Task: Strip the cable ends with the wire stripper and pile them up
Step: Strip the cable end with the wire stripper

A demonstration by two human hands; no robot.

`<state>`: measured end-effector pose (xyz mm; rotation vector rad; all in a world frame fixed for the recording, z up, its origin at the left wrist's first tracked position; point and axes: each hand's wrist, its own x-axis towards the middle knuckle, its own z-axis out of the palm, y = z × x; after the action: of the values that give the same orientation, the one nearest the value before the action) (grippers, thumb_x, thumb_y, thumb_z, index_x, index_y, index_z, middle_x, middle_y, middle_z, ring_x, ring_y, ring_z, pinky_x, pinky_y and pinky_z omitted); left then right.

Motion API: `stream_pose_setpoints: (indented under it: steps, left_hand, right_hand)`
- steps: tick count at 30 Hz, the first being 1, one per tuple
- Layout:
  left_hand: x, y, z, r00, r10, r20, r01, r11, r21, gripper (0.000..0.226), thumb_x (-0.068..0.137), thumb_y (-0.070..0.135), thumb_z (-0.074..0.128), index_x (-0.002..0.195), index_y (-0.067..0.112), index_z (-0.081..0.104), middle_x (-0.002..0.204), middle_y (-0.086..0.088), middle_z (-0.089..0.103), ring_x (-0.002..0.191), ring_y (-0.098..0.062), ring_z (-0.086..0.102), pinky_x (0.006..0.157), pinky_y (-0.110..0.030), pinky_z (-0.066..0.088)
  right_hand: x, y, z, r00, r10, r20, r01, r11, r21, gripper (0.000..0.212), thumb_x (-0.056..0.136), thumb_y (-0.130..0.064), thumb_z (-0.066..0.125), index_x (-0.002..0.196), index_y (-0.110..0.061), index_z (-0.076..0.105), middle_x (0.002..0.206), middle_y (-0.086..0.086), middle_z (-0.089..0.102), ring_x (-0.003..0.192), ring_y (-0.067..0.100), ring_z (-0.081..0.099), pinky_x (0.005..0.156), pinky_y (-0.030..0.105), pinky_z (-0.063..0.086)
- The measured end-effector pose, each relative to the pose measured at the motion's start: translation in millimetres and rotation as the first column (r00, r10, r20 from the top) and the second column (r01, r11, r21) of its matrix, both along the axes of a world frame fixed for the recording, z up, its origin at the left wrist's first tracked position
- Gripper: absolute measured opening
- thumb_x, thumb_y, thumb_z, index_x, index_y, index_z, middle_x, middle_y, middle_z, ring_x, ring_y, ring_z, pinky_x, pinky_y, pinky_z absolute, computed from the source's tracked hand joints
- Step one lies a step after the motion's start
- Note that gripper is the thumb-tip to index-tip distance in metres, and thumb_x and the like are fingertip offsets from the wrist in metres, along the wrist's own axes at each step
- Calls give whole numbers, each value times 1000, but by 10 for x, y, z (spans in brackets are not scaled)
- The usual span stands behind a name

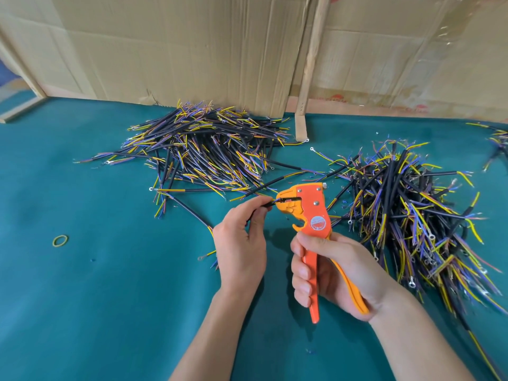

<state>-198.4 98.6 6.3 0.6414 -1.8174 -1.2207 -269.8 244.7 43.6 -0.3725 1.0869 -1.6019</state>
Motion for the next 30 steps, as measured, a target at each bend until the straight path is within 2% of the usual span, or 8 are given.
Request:
stream_pose_setpoints:
  steps: [10,13,16,18,20,22,25,30]
  left_hand:
    - [-1,1,5,1000,-19,-18,19,999,49,24,98,5,62,101,25,76,90,13,76,82,-5,67,78,-15,49]
    - [0,-4,10,999,-24,-28,25,998,63,24,97,3,62,102,23,76,89,13,76,80,-2,67,77,-12,48]
    - [-6,-13,9,999,-33,-27,35,995,90,24,96,2,63,102,21,76,88,12,76,78,1,66,77,-12,48]
    - [-7,-10,5,999,-27,-26,30,995,96,25,96,2,63,102,22,77,88,13,76,77,1,66,76,-13,48]
    - [-4,-3,4,999,-20,-29,22,996,84,26,97,3,63,102,25,76,89,13,76,78,-1,67,76,-15,50]
    - [-6,10,1,999,-19,-34,22,997,69,24,97,7,63,102,27,76,90,13,76,81,-4,68,78,-20,52]
    - [-7,4,-4,1000,13,-15,-13,999,35,22,96,12,61,103,26,76,90,14,76,82,-7,69,77,-22,53]
    - [-12,14,22,999,38,7,-38,999,11,22,97,8,63,103,24,77,93,15,76,87,-4,69,79,-20,52]
  right_hand:
    - [16,-13,6,999,3,46,-2,1000,-22,26,86,-26,76,80,-8,57,66,13,43,51,26,44,51,37,44]
    - [85,-56,21,998,-35,46,36,999,-5,28,82,-26,77,75,-11,53,62,8,39,46,22,38,45,31,40]
    - [151,-115,16,990,-137,37,136,991,17,37,85,-24,76,72,-16,43,56,1,32,37,12,27,36,19,28]
    - [179,-138,13,985,-174,22,173,985,21,39,87,-26,73,72,-16,38,54,0,29,35,10,24,34,17,24]
    - [186,-130,-1,987,-160,2,160,987,13,41,86,-25,75,69,-15,40,53,2,29,35,12,26,35,18,26]
    - [165,-106,-2,991,-133,9,133,991,-13,33,82,-23,76,69,-12,48,56,6,35,39,17,34,39,24,33]
    - [94,-79,19,989,-117,93,125,989,-80,20,78,-14,77,82,-10,59,68,11,45,53,25,46,51,35,44]
    - [-58,27,44,985,-163,61,168,983,-79,33,68,-9,82,94,-6,63,81,20,56,71,36,59,67,46,55]
